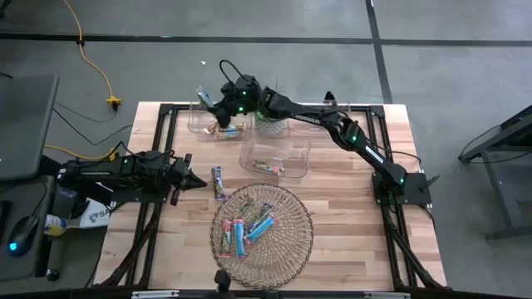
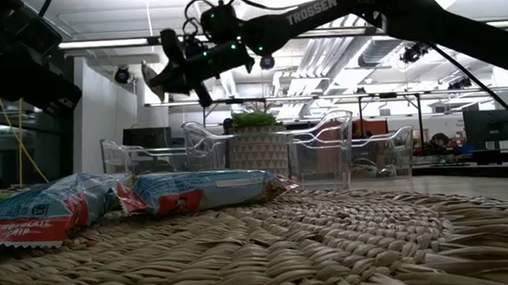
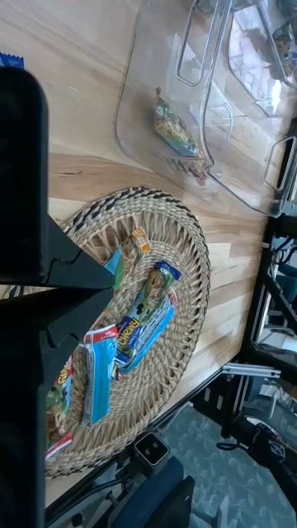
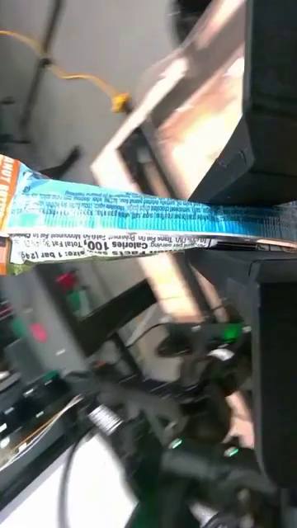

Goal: Pick and place Granola Bars by type
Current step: Put the yellow granola bar into the top left transparent bin

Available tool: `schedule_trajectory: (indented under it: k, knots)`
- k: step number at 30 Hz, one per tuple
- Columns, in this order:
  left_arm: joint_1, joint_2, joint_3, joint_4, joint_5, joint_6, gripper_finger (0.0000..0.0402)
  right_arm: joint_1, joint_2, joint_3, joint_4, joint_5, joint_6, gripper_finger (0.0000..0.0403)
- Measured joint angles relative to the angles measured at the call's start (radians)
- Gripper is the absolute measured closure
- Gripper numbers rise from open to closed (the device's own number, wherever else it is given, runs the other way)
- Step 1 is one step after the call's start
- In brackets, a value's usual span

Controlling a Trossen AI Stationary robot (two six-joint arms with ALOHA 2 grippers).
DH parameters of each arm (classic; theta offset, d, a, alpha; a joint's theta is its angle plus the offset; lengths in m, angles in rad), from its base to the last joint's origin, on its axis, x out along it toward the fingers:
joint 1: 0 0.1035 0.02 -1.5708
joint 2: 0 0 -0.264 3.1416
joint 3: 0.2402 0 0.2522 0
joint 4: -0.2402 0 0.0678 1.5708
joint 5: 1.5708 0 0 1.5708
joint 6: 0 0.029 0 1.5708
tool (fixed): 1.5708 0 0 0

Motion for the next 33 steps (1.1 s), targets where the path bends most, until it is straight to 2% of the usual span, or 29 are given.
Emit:
schedule_trajectory:
  k: [9, 13, 24, 33]
  knots:
    - [0.0, 0.0, 0.0, 0.0, 0.0, 0.0, 0.0401, -0.01, 0.0, 0.0, -0.222, -0.007, 0.024, 0.0354]
    - [0.0, 0.0, 0.0, 0.0, 0.0, 0.0, 0.0401, -0.014, 0.001, 0.0, -0.278, 0.032, 0.056, 0.0356]
    - [0.0, 0.0, 0.0, 0.0, 0.001, 0.0, 0.0401, -0.026, 0.001, 0.0, -0.317, 0.133, 0.252, 0.0354]
    - [0.0, 0.0, 0.0, 0.0, 0.004, 0.0, 0.0401, -0.026, 0.001, 0.0, -0.283, 0.134, 0.254, 0.0343]
